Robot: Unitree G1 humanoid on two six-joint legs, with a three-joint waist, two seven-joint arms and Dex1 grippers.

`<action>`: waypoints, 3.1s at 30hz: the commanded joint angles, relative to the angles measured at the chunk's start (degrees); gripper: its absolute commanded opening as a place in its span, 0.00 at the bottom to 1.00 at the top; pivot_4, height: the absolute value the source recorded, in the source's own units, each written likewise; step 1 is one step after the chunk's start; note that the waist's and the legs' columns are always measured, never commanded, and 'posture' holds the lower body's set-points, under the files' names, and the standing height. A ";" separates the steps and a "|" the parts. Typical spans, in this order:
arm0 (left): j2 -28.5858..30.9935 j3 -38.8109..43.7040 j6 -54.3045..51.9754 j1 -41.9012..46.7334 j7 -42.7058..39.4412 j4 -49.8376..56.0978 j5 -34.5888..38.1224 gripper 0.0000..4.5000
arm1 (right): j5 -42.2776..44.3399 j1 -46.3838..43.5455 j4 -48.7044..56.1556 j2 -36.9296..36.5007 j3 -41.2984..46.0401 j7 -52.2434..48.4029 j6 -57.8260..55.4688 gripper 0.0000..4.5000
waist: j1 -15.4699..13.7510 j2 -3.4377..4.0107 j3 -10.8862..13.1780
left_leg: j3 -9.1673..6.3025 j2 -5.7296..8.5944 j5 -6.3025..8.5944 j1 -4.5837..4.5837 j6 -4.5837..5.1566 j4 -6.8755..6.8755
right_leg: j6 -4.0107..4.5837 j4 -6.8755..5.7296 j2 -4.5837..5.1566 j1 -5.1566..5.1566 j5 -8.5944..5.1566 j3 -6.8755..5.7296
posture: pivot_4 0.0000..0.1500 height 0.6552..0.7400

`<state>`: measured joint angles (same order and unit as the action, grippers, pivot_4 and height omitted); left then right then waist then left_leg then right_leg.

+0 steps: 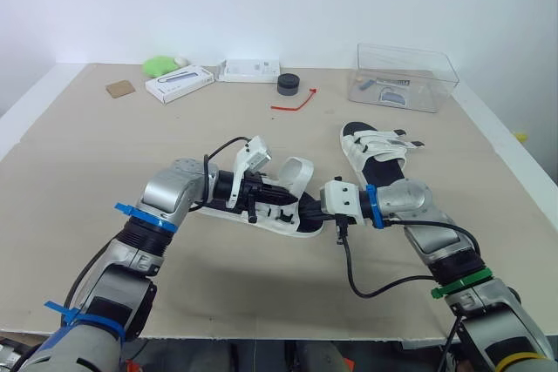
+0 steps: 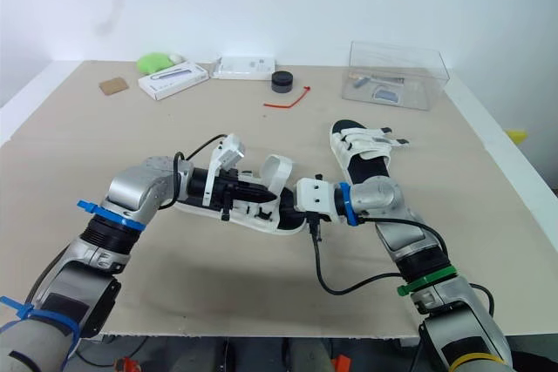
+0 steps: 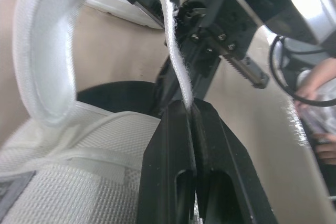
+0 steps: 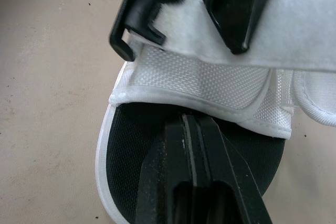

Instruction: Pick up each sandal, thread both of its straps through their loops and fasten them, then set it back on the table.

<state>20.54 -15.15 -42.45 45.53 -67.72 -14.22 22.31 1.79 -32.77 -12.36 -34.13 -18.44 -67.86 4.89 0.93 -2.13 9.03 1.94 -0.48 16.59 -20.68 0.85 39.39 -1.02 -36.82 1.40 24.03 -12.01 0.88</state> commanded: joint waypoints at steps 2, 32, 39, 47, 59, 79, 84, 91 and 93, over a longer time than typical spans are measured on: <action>-1.57 -0.40 1.52 0.54 1.86 -2.64 -1.85 0.02 | -3.58 1.50 -2.38 -1.15 -2.34 -0.58 -1.45 0.00 | 0.00 0.00 0.00 | 0.00 0.01 0.00 0.01 0.00 0.01 | -0.04 0.06 0.01 -0.05 0.02 -0.01 | 1.00 1.00; 0.49 -6.02 0.54 -1.60 -0.67 -0.98 -6.80 0.02 | -3.57 0.60 -3.48 -0.52 -2.79 -0.53 -1.32 0.00 | 0.07 0.10 -0.11 | -0.04 -0.07 0.19 0.22 0.22 -0.06 | 0.05 0.10 -0.03 -0.23 -0.13 -0.07 | 1.00 1.00; 1.50 -1.36 -6.49 -0.25 -5.01 3.10 0.75 0.02 | -3.55 0.27 -4.03 -0.41 -2.89 -0.32 -1.06 0.00 | 0.11 0.10 -0.10 | -0.04 -0.08 0.19 0.30 0.22 -0.06 | 0.01 0.12 -0.07 -0.30 -0.13 -0.08 | 1.00 1.00; 5.17 -4.02 -3.83 -2.09 -6.29 4.50 -1.45 0.02 | -3.51 0.06 -4.37 -0.24 -3.08 -0.19 -0.76 0.00 | 0.24 0.10 -0.07 | -0.04 -0.15 0.20 0.16 0.22 -0.11 | -0.07 0.12 -0.08 -0.12 -0.07 -0.07 | 1.00 1.00; 6.57 -1.13 -4.94 -2.59 -6.29 7.25 2.03 0.13 | -3.75 -0.26 -5.00 0.03 -3.18 -0.07 -0.19 0.00 | 0.30 0.11 -0.07 | -0.05 -0.22 0.21 0.18 0.22 -0.19 | 0.05 0.12 -0.10 -0.09 -0.10 -0.07 | 1.00 1.00; -0.42 1.94 4.02 8.83 -1.58 -6.08 -0.44 0.49 | -3.98 -0.34 -5.59 0.10 -3.13 0.38 0.72 0.00 | 0.32 0.08 0.01 | 0.02 -0.19 0.20 0.10 0.21 -0.20 | -0.03 0.12 -0.22 0.02 -0.03 0.00 | 1.00 1.00; -1.10 2.23 5.63 10.20 -2.61 -8.57 -1.19 0.10 | -3.93 -0.19 -5.42 -0.02 -2.97 0.54 0.51 0.00 | 0.33 0.08 0.01 | 0.05 -0.18 0.20 0.08 0.21 -0.19 | -0.05 0.12 -0.24 0.03 -0.01 0.02 | 1.00 1.00; 4.24 -3.39 5.87 1.84 -8.81 1.66 -2.77 0.00 | -3.86 0.27 -5.06 -0.37 -2.88 0.68 0.26 0.00 | 0.42 0.10 0.00 | 0.06 -0.19 0.20 0.07 0.21 -0.21 | -0.03 0.11 -0.25 0.07 -0.02 0.07 | 1.00 1.00; 5.61 -4.33 5.60 -0.79 -9.04 4.66 -2.86 0.00 | -3.90 0.08 -5.32 -0.31 -2.94 0.66 0.33 0.00 | 0.34 0.09 0.00 | 0.06 -0.20 0.20 0.07 0.21 -0.21 | -0.01 0.11 -0.18 0.07 -0.02 0.07 | 1.00 1.00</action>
<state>25.18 -18.33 -37.08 45.43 -75.73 -13.21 19.95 1.77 -34.26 -13.95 -33.36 -19.79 -67.58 7.37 1.27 -2.04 9.03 1.99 -0.69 16.79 -20.62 1.06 39.19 -1.02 -36.71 1.30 24.11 -12.02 0.94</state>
